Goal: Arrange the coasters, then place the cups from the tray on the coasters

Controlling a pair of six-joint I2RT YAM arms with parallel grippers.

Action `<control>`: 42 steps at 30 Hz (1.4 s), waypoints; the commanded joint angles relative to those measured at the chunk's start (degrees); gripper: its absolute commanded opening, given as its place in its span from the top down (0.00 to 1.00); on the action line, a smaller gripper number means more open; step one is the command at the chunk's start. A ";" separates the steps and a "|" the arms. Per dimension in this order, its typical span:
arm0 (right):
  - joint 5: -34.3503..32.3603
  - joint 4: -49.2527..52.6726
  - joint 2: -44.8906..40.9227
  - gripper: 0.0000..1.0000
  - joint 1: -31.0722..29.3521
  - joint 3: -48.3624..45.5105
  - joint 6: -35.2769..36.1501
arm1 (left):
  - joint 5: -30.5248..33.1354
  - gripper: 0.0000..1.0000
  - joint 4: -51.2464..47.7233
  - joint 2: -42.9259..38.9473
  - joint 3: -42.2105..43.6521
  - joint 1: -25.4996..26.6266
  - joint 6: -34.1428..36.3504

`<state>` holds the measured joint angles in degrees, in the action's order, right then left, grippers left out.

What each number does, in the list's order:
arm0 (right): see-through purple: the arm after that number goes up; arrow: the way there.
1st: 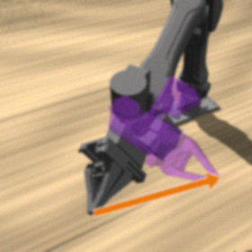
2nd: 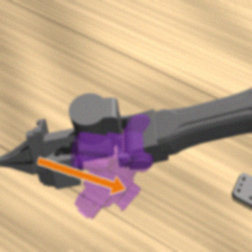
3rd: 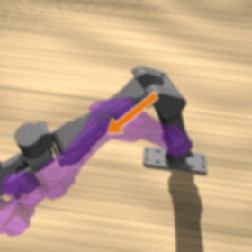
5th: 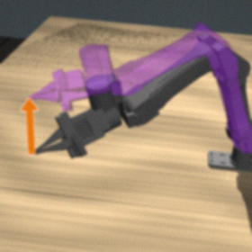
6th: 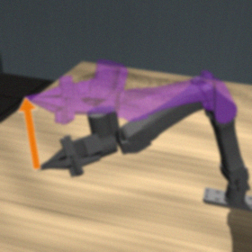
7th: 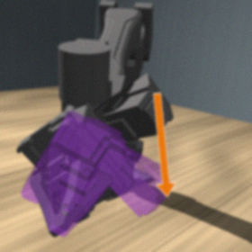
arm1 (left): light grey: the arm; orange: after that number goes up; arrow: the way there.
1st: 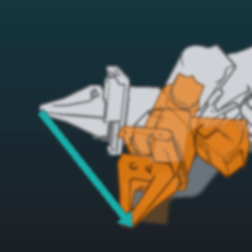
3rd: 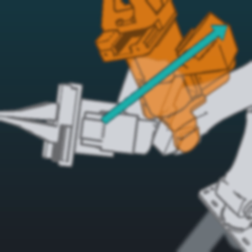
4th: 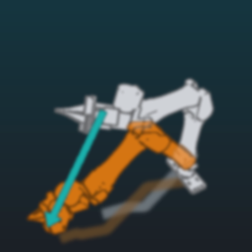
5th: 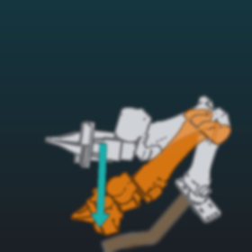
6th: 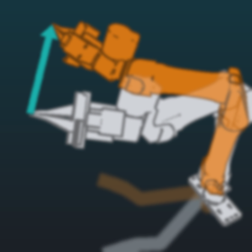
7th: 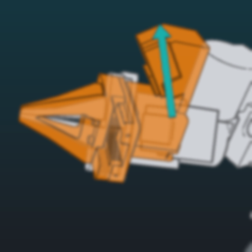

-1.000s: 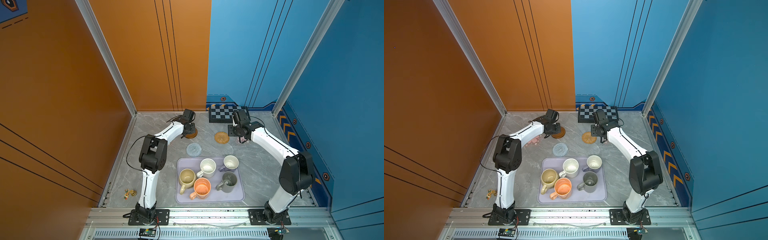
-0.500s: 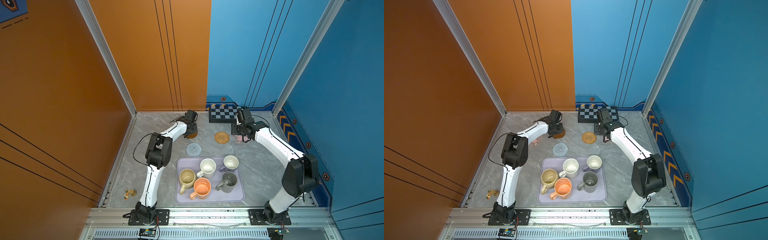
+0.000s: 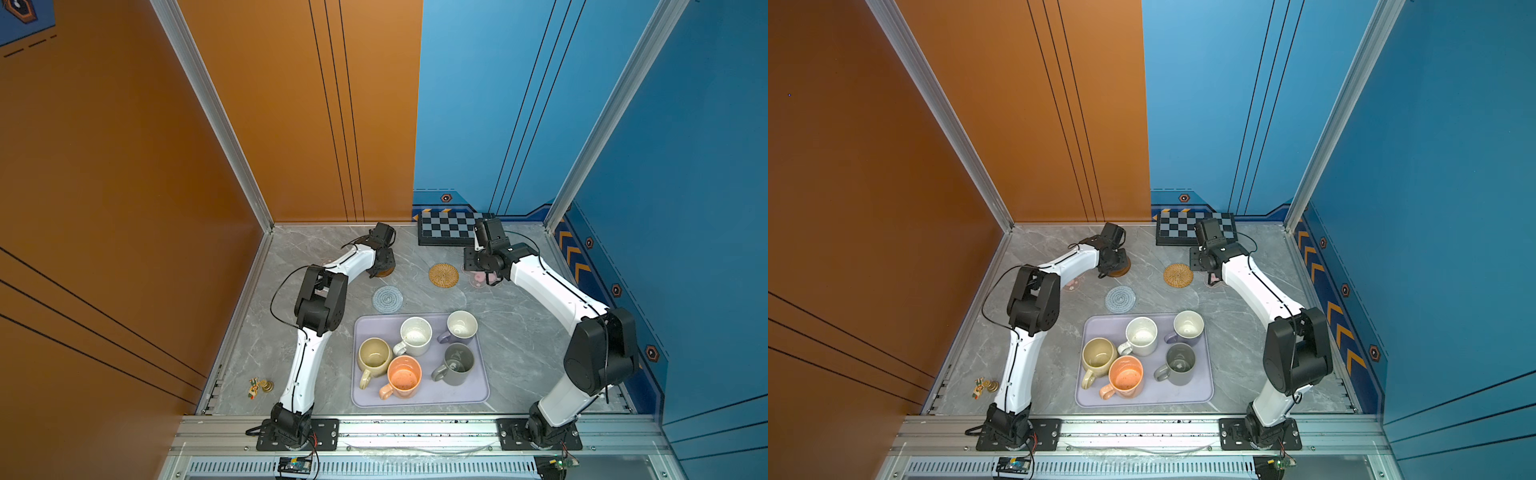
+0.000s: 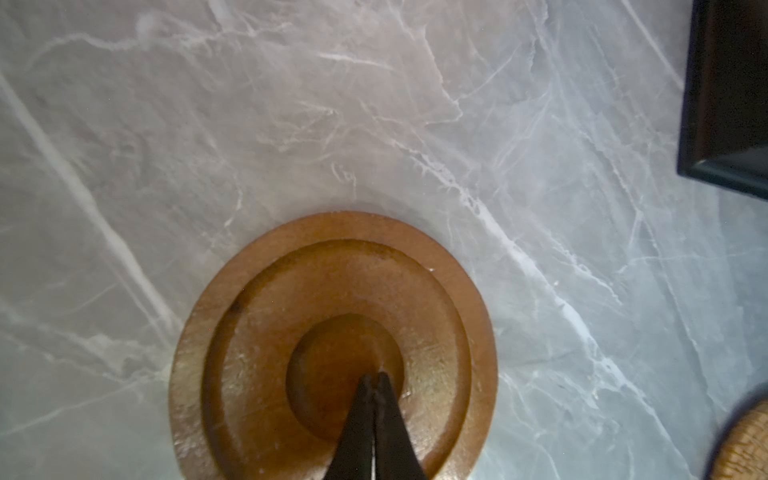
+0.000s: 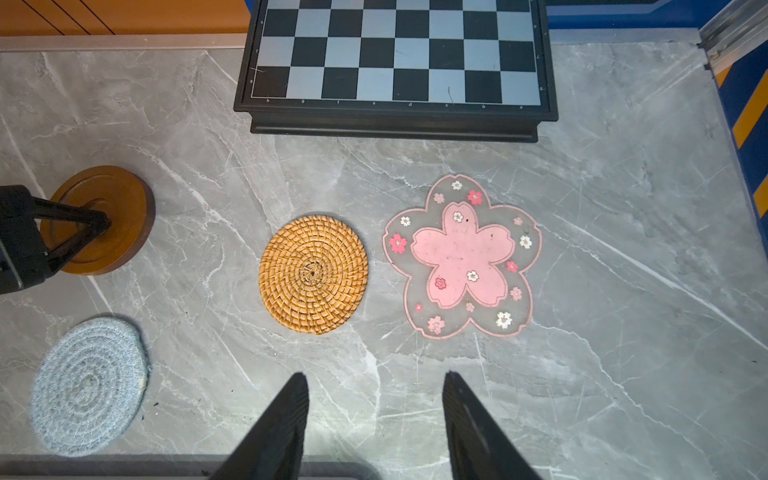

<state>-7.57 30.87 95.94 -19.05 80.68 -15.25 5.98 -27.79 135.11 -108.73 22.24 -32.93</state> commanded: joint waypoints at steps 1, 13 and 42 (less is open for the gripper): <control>0.03 0.42 -0.18 0.45 0.38 -1.28 0.08 | -1.81 0.93 -0.51 1.53 -0.60 0.04 -1.06; -0.89 0.42 -0.12 0.45 0.98 -2.11 -1.32 | -6.27 0.92 -1.41 0.57 2.21 1.83 -0.93; -1.15 0.06 -1.39 0.44 1.29 -5.05 -3.94 | -14.92 0.91 -3.06 0.28 3.58 7.91 -4.55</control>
<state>-7.75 30.85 95.94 -18.31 76.73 -18.09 -6.57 -25.89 133.29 -105.12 28.91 -36.56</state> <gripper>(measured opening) 0.555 0.086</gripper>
